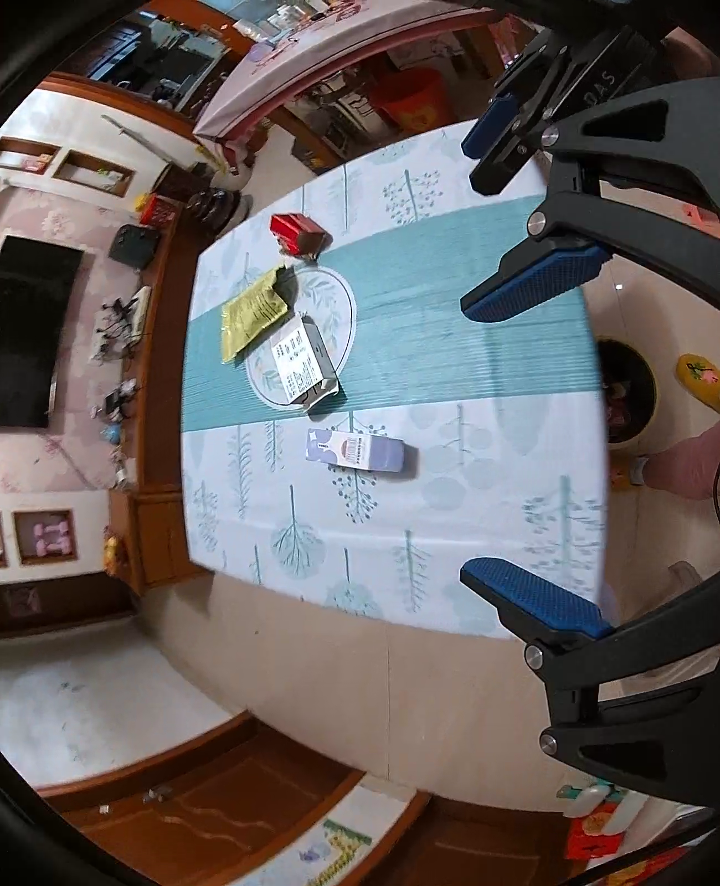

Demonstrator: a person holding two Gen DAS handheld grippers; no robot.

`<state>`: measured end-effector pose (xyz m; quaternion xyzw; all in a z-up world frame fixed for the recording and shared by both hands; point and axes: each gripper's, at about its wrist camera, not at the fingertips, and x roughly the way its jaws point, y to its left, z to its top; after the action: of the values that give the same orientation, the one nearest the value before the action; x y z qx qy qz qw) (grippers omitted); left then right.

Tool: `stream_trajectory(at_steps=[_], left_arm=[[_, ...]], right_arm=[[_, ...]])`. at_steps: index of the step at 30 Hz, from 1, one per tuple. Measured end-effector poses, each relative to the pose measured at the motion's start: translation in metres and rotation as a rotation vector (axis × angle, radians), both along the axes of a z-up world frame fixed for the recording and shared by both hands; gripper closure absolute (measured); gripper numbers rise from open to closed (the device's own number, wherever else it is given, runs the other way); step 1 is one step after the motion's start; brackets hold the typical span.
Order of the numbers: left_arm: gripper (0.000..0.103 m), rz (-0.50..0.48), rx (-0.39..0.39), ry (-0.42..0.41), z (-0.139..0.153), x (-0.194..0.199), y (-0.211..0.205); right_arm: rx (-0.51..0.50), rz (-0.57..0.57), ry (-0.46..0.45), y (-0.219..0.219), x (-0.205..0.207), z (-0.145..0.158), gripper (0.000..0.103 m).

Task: Collect trash
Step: 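Grasp the white-purple milk carton with the left tool while the right tool grasps the silver box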

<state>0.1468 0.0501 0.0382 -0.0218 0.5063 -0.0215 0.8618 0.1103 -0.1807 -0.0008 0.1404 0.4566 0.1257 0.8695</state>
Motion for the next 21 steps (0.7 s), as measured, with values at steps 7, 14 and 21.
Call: stream_trajectory(at_steps=[7, 14, 21], left_arm=[[0.017, -0.077, -0.017, 0.138, -0.069, 0.111, 0.015], [0.034, -0.13, -0.026, 0.259, -0.139, 0.183, 0.011], [0.062, -0.186, -0.027, 0.346, -0.182, 0.21, 0.001]], right_arm=[[0.01, -0.129, 0.09, 0.017, 0.066, -0.031, 0.042], [0.01, -0.226, 0.154, 0.039, 0.119, -0.062, 0.042], [-0.014, -0.247, 0.195, 0.055, 0.153, -0.079, 0.042]])
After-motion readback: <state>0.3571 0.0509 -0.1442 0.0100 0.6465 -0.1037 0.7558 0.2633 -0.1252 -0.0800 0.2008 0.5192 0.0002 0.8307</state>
